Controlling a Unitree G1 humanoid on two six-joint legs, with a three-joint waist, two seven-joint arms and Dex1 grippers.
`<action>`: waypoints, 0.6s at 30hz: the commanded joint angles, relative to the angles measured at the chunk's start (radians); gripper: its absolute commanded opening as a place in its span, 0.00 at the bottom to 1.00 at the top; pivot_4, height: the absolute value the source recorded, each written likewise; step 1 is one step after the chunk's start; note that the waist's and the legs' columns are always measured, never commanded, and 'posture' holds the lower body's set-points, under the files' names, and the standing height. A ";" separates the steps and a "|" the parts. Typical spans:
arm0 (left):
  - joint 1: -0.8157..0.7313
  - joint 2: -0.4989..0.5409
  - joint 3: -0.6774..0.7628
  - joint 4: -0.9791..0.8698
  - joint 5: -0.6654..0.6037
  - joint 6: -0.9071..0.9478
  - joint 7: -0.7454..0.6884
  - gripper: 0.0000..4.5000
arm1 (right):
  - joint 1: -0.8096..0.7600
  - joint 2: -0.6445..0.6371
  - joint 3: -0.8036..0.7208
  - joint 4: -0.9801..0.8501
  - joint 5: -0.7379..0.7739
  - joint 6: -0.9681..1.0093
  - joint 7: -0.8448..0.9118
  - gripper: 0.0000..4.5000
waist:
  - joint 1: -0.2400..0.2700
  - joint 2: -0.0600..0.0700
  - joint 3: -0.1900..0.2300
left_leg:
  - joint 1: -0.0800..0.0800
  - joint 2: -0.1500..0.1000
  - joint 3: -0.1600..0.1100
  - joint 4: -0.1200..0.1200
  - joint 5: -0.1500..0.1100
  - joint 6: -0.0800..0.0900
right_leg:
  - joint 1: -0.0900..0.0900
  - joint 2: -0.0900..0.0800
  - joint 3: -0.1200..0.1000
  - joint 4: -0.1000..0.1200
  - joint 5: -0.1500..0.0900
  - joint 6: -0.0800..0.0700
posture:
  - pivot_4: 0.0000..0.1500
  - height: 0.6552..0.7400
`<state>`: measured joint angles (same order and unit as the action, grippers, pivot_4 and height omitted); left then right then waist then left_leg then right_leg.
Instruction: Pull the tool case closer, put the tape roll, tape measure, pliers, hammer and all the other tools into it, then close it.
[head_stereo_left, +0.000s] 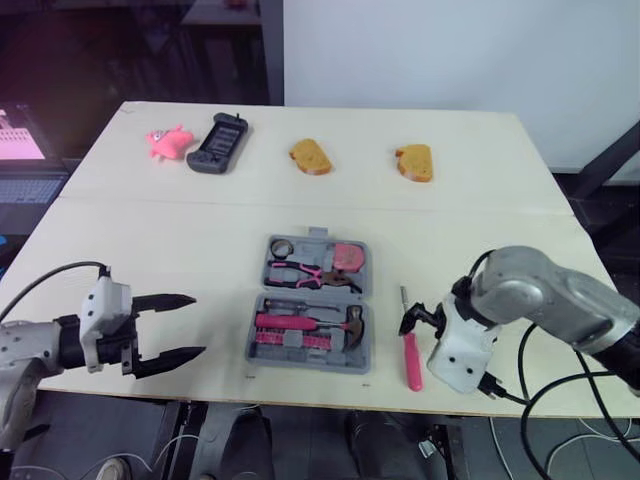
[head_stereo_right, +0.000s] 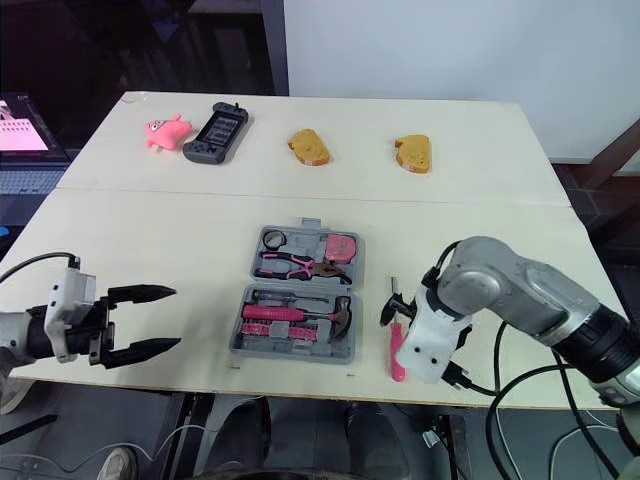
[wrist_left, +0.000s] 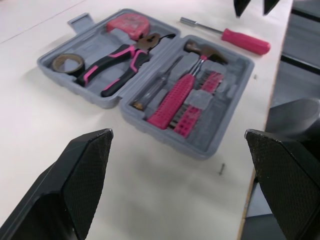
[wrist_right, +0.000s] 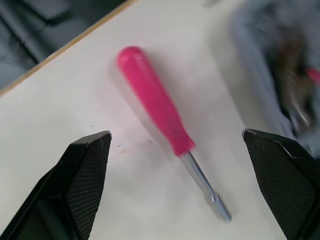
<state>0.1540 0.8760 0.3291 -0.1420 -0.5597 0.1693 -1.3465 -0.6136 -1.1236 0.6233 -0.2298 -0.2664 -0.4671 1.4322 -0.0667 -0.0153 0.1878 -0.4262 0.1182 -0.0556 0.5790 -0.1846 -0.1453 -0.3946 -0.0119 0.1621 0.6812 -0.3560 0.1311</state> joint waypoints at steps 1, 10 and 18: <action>0.012 0.005 0.013 -0.043 -0.024 -0.007 -0.021 1.00 | 0.000 0.046 -0.003 0.047 -0.104 -0.097 -0.035 0.99 | -0.001 0.000 0.000 | 0.001 0.000 0.000 0.000 0.000 0.000 | 0.001 0.000 0.000 0.000 0.000 0.000 | 1.00 0.99; -0.005 0.009 -0.024 -0.049 -0.007 -0.029 -0.056 1.00 | -0.020 0.171 0.027 0.160 -0.280 -0.151 -0.049 0.99 | 0.000 0.000 0.000 | 0.004 0.000 0.000 0.003 0.001 -0.002 | 0.005 0.000 0.000 0.001 0.000 -0.001 | 1.00 0.99; -0.008 0.007 -0.033 -0.054 -0.014 -0.042 -0.071 1.00 | -0.027 0.239 0.060 0.264 -0.369 -0.184 -0.060 0.99 | -0.003 -0.002 0.000 | 0.011 0.000 0.000 0.003 0.001 -0.002 | 0.013 0.000 0.000 0.001 0.000 -0.003 | 1.00 0.99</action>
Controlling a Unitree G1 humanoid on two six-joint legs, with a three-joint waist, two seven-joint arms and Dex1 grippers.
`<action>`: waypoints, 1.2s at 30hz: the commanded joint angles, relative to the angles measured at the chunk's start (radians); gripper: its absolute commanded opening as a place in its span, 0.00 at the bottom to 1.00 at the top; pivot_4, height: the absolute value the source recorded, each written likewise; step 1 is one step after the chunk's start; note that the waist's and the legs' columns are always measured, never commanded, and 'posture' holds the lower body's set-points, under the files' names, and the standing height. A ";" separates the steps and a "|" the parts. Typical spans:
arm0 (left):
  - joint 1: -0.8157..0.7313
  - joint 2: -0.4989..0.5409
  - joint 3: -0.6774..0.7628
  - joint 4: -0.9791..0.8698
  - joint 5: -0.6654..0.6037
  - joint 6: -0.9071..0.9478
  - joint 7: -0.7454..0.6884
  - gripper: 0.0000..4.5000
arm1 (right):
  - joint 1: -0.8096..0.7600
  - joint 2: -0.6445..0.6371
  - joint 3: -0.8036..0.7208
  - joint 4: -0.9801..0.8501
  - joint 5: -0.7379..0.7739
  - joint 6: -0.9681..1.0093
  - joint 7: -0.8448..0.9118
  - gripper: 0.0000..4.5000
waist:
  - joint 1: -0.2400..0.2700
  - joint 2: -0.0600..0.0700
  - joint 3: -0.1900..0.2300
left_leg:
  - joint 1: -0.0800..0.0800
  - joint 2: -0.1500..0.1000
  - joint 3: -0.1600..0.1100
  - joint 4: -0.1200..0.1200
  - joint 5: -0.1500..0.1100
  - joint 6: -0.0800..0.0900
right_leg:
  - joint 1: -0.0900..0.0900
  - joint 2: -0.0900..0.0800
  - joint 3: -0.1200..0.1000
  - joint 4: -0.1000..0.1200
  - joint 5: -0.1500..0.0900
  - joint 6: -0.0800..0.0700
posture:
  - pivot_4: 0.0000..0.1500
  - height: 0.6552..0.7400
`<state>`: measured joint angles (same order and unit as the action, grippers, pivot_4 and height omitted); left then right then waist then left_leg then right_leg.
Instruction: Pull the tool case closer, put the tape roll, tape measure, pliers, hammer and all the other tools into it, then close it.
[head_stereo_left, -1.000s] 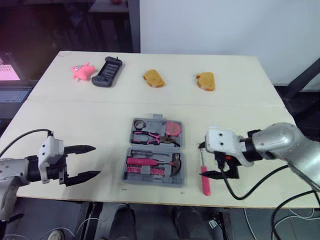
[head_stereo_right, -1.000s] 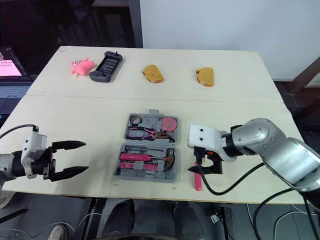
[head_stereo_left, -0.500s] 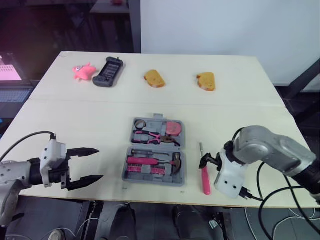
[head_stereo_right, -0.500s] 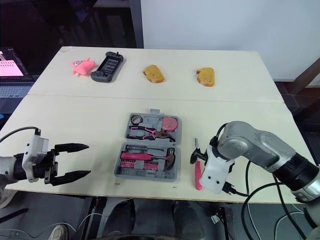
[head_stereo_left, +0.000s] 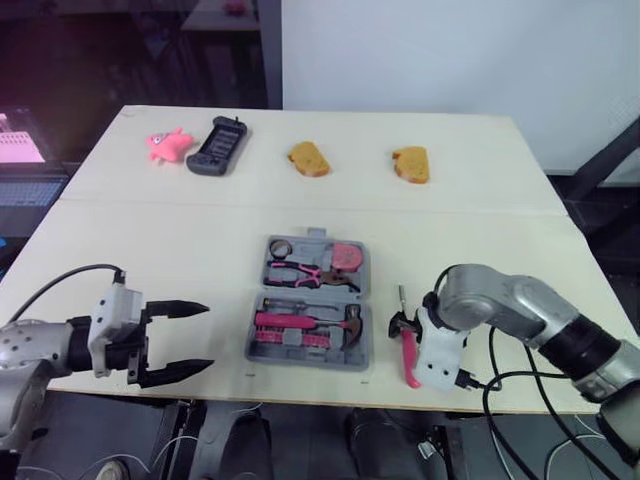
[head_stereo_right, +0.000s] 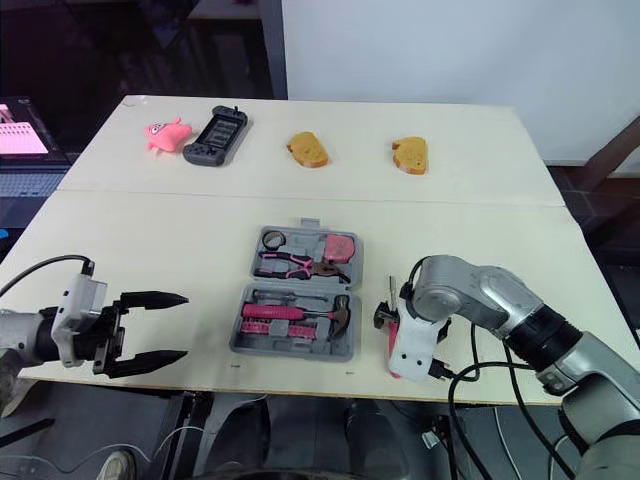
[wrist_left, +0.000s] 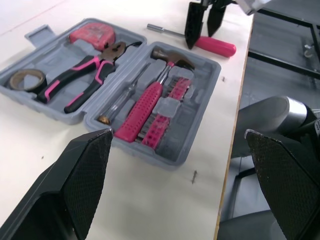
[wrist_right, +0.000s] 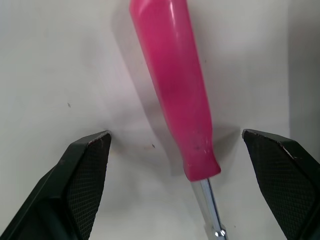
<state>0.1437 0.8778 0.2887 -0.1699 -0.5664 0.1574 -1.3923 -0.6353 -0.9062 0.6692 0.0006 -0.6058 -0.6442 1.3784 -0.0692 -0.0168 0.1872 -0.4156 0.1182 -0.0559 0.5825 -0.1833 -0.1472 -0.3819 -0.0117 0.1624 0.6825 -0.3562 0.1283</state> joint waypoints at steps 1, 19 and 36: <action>0.005 0.003 0.006 -0.028 -0.010 -0.037 -0.031 1.00 | -0.013 0.029 0.017 0.047 -0.037 -0.013 -0.006 0.93 | -0.001 -0.002 0.001 | 0.005 0.000 0.000 0.000 0.000 0.000 | 0.004 0.000 0.000 0.000 -0.001 -0.001 | 1.00 0.99; -0.049 -0.055 -0.047 0.039 0.015 -0.174 -0.047 1.00 | -0.058 0.040 -0.052 0.024 0.065 -0.006 0.016 0.07 | -0.001 -0.006 0.001 | 0.011 0.000 0.000 0.000 0.000 0.000 | 0.011 0.000 0.001 0.000 0.000 -0.003 | 1.00 0.99; -0.103 -0.053 -0.105 0.079 0.029 -0.129 -0.044 1.00 | -0.043 -0.073 -0.352 -0.468 0.713 2.196 0.040 0.07 | 0.024 0.001 0.006 | 0.007 0.000 0.000 0.000 0.000 0.000 | 0.001 0.000 0.000 0.000 0.000 -0.004 | 1.00 0.99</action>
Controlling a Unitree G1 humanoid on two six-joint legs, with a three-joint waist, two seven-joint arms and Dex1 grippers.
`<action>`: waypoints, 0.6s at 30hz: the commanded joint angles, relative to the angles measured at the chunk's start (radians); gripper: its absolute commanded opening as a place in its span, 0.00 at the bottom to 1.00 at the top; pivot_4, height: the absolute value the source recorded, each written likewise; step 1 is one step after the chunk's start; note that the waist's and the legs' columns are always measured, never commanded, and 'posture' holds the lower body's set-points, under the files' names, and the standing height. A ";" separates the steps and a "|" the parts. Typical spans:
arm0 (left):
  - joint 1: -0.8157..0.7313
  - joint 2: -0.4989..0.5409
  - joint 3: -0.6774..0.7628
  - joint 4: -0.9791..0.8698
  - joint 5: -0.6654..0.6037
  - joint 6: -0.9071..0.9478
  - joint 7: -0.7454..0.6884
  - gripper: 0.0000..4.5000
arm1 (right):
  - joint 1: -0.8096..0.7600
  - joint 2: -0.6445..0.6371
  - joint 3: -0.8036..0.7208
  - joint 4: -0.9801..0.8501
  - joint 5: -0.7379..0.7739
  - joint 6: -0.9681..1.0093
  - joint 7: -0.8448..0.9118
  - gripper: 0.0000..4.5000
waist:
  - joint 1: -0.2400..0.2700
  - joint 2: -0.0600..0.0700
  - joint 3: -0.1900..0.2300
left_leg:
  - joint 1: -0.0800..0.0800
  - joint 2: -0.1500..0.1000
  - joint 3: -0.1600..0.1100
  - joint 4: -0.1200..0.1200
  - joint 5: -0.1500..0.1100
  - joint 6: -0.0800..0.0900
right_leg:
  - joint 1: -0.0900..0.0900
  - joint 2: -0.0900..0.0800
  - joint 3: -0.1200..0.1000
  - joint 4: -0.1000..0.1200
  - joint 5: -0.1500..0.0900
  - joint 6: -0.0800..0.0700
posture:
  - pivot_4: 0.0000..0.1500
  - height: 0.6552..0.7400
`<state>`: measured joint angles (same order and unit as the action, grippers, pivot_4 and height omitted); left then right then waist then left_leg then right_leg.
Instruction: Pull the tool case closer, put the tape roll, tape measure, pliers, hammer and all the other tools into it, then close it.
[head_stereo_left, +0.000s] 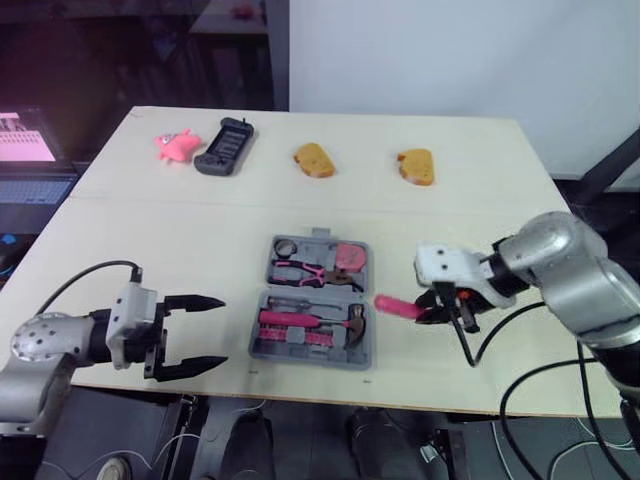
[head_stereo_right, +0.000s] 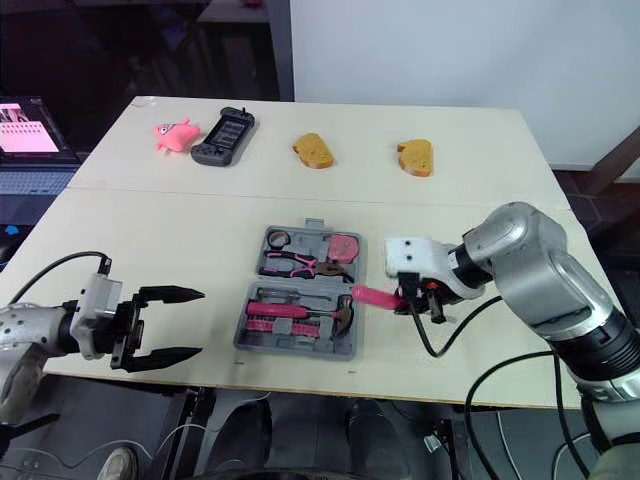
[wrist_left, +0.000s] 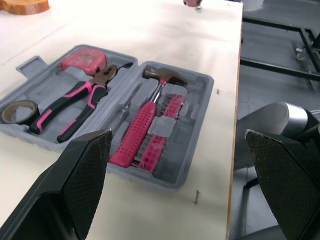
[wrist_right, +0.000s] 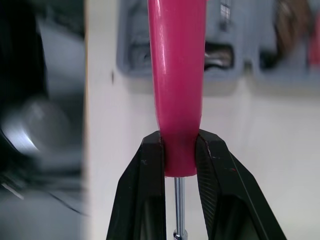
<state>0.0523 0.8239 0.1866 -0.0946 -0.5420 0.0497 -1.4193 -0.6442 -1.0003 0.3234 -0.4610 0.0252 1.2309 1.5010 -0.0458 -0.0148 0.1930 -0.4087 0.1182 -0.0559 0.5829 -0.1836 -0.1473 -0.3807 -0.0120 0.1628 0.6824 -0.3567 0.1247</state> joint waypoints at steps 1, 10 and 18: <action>-0.015 0.000 -0.006 0.007 0.006 -0.024 -0.018 1.00 | -0.034 0.059 -0.037 0.049 0.111 0.368 -0.136 0.07 | 0.000 -0.001 -0.001 | -0.002 0.000 0.000 0.000 0.000 0.000 | -0.002 0.000 0.000 0.000 0.000 0.000 | 1.00 0.99; -0.018 -0.006 -0.016 0.003 0.001 -0.015 -0.023 1.00 | 0.168 0.288 -0.314 0.204 0.317 0.384 -0.804 0.07 | 0.003 -0.003 -0.002 | -0.019 0.000 -0.001 0.000 0.000 0.001 | -0.013 0.000 -0.001 0.000 0.004 0.006 | 1.00 0.99; 0.015 0.003 0.002 -0.022 -0.010 0.002 -0.017 1.00 | 0.271 0.701 -0.663 0.157 0.539 0.384 -1.541 0.07 | -0.033 -0.012 -0.007 | -0.017 0.000 -0.003 -0.003 0.000 0.002 | -0.012 0.002 -0.001 0.001 0.004 0.006 | 1.00 0.99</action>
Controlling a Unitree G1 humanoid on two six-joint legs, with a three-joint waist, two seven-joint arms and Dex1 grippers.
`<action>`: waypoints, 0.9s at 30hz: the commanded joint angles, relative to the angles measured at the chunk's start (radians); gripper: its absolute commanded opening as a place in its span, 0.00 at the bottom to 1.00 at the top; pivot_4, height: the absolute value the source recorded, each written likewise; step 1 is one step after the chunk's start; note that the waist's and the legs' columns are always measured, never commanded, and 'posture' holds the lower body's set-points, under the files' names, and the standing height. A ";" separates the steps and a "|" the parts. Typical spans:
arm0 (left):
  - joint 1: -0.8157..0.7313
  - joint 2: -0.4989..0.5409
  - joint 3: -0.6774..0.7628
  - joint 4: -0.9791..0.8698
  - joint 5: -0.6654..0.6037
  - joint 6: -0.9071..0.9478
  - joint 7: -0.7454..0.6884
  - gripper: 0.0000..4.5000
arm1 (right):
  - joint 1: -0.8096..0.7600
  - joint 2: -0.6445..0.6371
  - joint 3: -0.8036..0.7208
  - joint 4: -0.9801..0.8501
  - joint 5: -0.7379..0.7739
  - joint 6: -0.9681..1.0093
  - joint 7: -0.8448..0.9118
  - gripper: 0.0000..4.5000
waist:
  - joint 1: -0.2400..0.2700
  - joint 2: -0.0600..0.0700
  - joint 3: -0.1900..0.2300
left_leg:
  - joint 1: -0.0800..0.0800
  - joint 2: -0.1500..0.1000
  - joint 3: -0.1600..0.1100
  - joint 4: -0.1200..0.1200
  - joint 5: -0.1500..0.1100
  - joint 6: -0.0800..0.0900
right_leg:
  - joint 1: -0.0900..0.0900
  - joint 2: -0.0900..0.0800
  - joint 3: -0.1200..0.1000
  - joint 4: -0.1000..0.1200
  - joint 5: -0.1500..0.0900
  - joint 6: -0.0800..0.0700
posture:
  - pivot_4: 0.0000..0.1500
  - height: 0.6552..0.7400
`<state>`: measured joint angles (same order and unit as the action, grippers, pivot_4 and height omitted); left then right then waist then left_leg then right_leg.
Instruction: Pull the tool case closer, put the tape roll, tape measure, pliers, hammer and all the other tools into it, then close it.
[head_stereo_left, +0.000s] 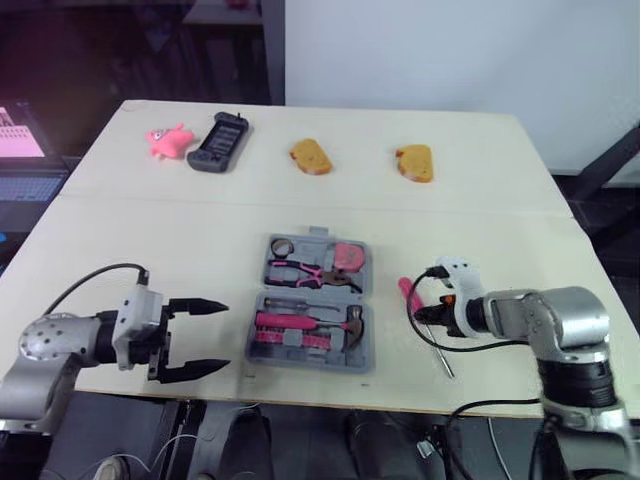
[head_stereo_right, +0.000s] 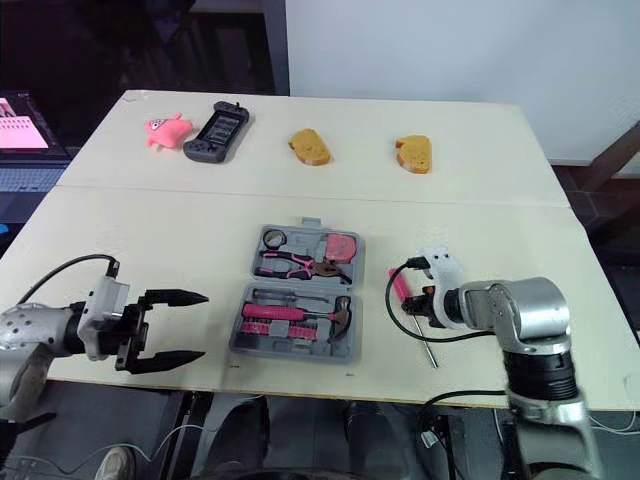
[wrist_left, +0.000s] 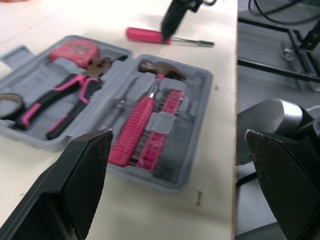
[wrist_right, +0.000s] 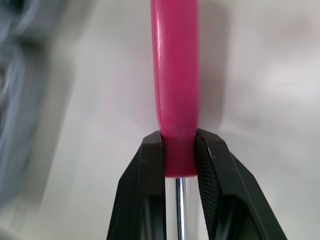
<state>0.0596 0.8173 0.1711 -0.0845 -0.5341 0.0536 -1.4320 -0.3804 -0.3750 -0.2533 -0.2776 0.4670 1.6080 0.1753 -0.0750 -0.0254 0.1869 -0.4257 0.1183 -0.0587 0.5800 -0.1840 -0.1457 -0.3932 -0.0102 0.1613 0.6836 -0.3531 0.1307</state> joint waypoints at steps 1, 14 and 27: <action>0.010 0.010 0.020 -0.034 -0.018 0.000 -0.004 1.00 | 0.010 0.092 -0.105 -0.030 0.142 0.006 -0.285 0.07 | -0.006 -0.002 -0.001 | 0.000 0.000 0.000 0.000 0.000 -0.001 | 0.000 0.000 0.000 0.000 0.000 -0.001 | 1.00 0.99; -0.002 0.018 0.026 -0.030 -0.019 0.018 0.001 1.00 | 0.112 0.062 -0.064 0.057 0.749 0.006 -0.845 0.07 | 0.000 -0.006 -0.005 | 0.000 0.000 0.000 -0.003 0.002 0.004 | 0.000 0.000 0.000 0.000 0.001 -0.002 | 1.00 0.99; -0.020 0.017 0.018 -0.018 -0.015 0.028 -0.008 1.00 | 0.066 0.025 -0.121 0.013 0.896 0.006 -0.945 0.99 | 0.007 -0.006 -0.005 | 0.000 0.000 0.000 0.001 0.002 0.005 | 0.001 0.000 0.000 0.000 -0.001 -0.005 | 1.00 0.99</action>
<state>0.0522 0.8226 0.1741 -0.0906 -0.5349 0.0825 -1.4327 -0.3251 -0.3312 -0.3577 -0.2293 1.3283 1.6043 -0.7482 -0.0679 -0.0315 0.1819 -0.4264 0.1183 -0.0587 0.5807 -0.1824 -0.1410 -0.3921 -0.0106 0.1615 0.6834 -0.3541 0.1256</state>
